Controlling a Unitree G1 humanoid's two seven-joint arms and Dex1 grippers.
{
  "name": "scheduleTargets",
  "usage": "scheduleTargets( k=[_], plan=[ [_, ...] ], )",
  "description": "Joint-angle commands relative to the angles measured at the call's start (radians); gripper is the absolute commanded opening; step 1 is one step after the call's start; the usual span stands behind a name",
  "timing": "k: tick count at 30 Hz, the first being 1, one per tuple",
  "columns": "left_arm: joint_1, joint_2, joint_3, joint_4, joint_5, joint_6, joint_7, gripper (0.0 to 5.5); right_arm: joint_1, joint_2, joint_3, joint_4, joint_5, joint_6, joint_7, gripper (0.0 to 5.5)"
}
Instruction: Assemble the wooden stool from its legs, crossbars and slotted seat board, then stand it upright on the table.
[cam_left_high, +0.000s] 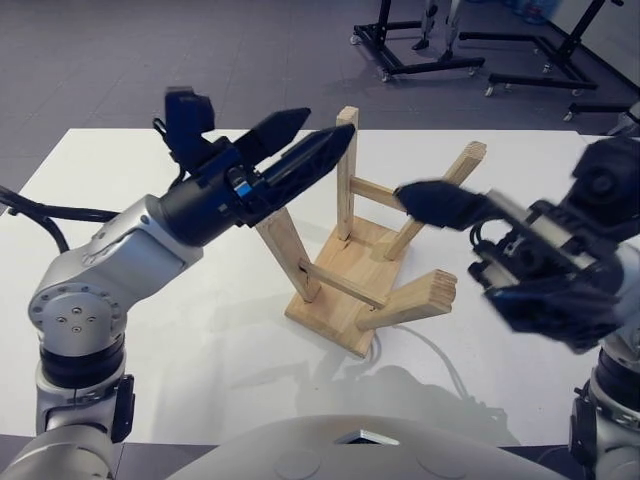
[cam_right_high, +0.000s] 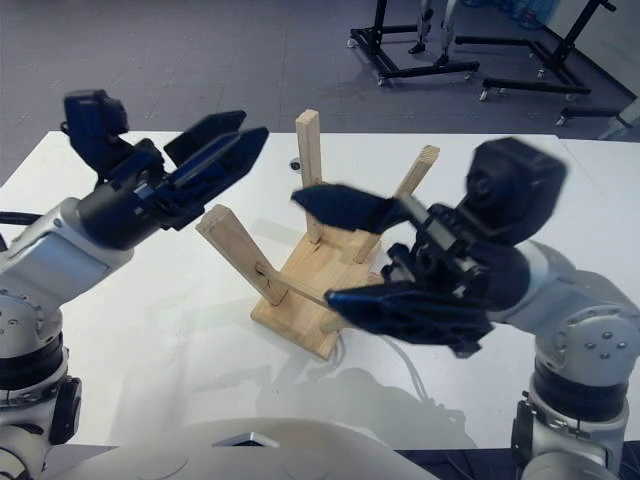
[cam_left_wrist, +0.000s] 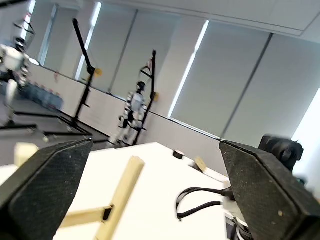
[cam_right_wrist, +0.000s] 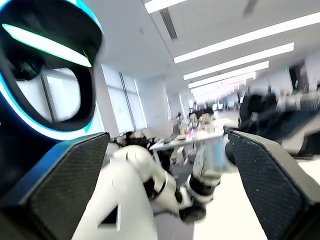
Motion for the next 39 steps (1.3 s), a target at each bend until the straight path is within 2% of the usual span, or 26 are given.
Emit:
scheduleTargets(
  k=[1, 4, 10, 16, 20, 25, 28, 32, 39],
  plan=[
    [0.188, -0.041, -0.160, 0.069, 0.147, 0.046, -0.077, 4.65, 0.093, -0.058, 0.232, 0.012, -0.462, -0.046, 0.212, 4.38],
    [0.237, -0.047, -0.185, 0.111, 0.217, 0.034, -0.128, 4.65, 0.065, -0.012, 0.262, 0.050, -0.520, -0.106, 0.211, 4.38],
    [0.196, -0.059, -0.145, 0.139, 0.266, 0.007, -0.185, 4.65, 0.059, -0.001, 0.271, 0.084, -0.559, -0.180, 0.235, 4.38],
    [0.065, -0.066, -0.036, 0.152, 0.277, -0.047, -0.159, 4.65, -0.042, 0.058, 0.106, 0.170, -0.293, -0.218, 0.106, 4.38],
    [0.003, -0.041, 0.028, 0.183, 0.320, -0.055, -0.174, 4.65, -0.102, 0.080, 0.011, 0.251, -0.237, -0.237, 0.053, 4.38],
    [-0.059, -0.041, 0.055, 0.187, 0.364, -0.061, -0.208, 4.65, -0.141, 0.120, -0.093, 0.446, -0.378, -0.338, 0.040, 4.38],
    [-0.072, -0.051, 0.056, 0.190, 0.390, -0.059, -0.223, 4.65, -0.162, 0.108, -0.161, 0.576, -0.491, -0.411, 0.047, 4.38],
    [-0.056, -0.027, 0.116, 0.162, 0.388, -0.062, -0.223, 4.65, -0.167, 0.053, -0.218, 0.798, -0.637, -0.483, 0.161, 4.38],
    [0.114, 0.072, 0.276, 0.089, 0.331, -0.044, -0.309, 4.65, -0.089, -0.033, -0.129, 1.105, -0.963, -0.659, 0.465, 4.38]
  ],
)
